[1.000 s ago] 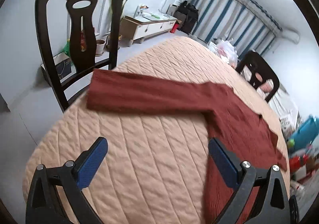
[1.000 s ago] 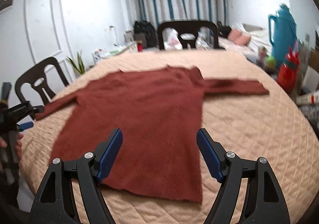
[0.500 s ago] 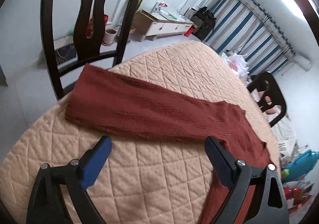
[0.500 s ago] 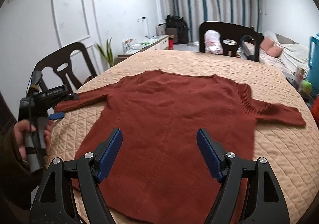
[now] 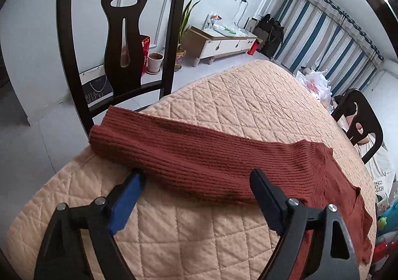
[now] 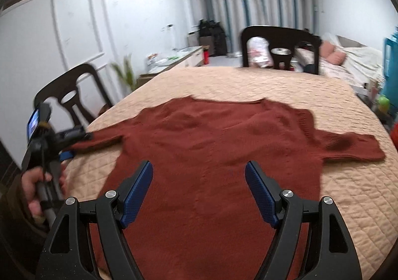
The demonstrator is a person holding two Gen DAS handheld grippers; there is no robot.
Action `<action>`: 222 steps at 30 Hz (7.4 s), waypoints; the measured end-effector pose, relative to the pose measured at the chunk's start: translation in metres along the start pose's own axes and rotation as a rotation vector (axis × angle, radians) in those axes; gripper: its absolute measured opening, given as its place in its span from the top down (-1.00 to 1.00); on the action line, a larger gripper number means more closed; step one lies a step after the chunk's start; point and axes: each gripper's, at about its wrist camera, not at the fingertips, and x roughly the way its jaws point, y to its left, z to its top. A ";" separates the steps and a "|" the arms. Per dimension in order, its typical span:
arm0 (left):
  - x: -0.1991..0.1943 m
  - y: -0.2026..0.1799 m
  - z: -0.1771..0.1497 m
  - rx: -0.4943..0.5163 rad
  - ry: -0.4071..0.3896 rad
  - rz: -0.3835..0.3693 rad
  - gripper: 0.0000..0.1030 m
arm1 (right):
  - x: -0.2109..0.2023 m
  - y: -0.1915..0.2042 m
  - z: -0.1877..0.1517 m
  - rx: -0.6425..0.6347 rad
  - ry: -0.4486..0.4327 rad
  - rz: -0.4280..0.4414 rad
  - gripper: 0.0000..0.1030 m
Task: Fold small clothes
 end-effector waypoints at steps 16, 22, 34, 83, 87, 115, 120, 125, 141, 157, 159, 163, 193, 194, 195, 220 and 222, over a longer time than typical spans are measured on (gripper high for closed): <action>0.018 0.003 0.009 -0.109 0.036 -0.067 0.61 | -0.002 -0.014 -0.004 0.044 0.010 -0.018 -0.49; 0.010 -0.010 0.010 -0.069 -0.037 -0.081 0.79 | -0.003 -0.022 -0.005 0.066 0.005 -0.029 -0.49; -0.039 -0.100 0.014 0.337 -0.221 -0.236 0.79 | -0.010 -0.032 0.007 0.062 -0.036 -0.044 -0.49; 0.010 -0.186 -0.002 0.863 0.050 -0.315 -0.28 | 0.113 -0.064 0.053 0.070 0.216 0.041 -0.49; 0.028 -0.181 -0.002 0.839 0.115 -0.291 -0.28 | 0.131 -0.065 0.045 0.072 0.274 0.012 -0.49; 0.020 -0.122 0.038 0.671 0.082 -0.393 -0.18 | 0.111 0.027 0.109 -0.059 0.086 0.364 0.92; 0.012 -0.101 0.041 0.614 0.095 -0.440 -0.27 | 0.099 0.059 0.129 -0.073 0.001 0.549 0.92; 0.002 -0.088 0.040 0.581 0.082 -0.467 -0.32 | 0.102 0.056 0.132 -0.020 -0.055 0.607 0.92; 0.020 -0.140 0.006 0.746 0.137 -0.427 -0.43 | 0.178 -0.007 0.094 0.148 0.235 0.265 0.91; 0.046 -0.116 0.007 0.756 0.135 -0.180 -0.46 | 0.178 -0.034 0.069 -0.055 0.315 -0.135 0.48; 0.044 -0.115 0.009 0.746 0.140 -0.178 -0.46 | 0.171 -0.036 0.071 -0.048 0.305 -0.143 0.47; 0.035 -0.112 0.014 0.702 0.132 -0.201 -0.46 | 0.155 -0.019 0.065 -0.105 0.276 0.010 0.20; -0.041 -0.225 -0.071 0.787 0.177 -0.533 -0.53 | 0.022 -0.312 0.013 0.428 0.186 -0.562 -0.03; -0.041 -0.228 -0.074 0.791 0.183 -0.540 -0.53 | 0.024 -0.316 0.013 0.435 0.186 -0.564 -0.03; -0.040 -0.231 -0.076 0.796 0.188 -0.543 -0.53 | 0.024 -0.320 0.013 0.441 0.184 -0.565 -0.03; -0.034 -0.280 -0.111 0.878 0.251 -0.551 -0.53 | 0.051 -0.321 0.021 0.399 0.214 -0.534 0.69; -0.034 -0.280 -0.111 0.878 0.252 -0.549 -0.53 | 0.051 -0.321 0.021 0.404 0.207 -0.520 0.77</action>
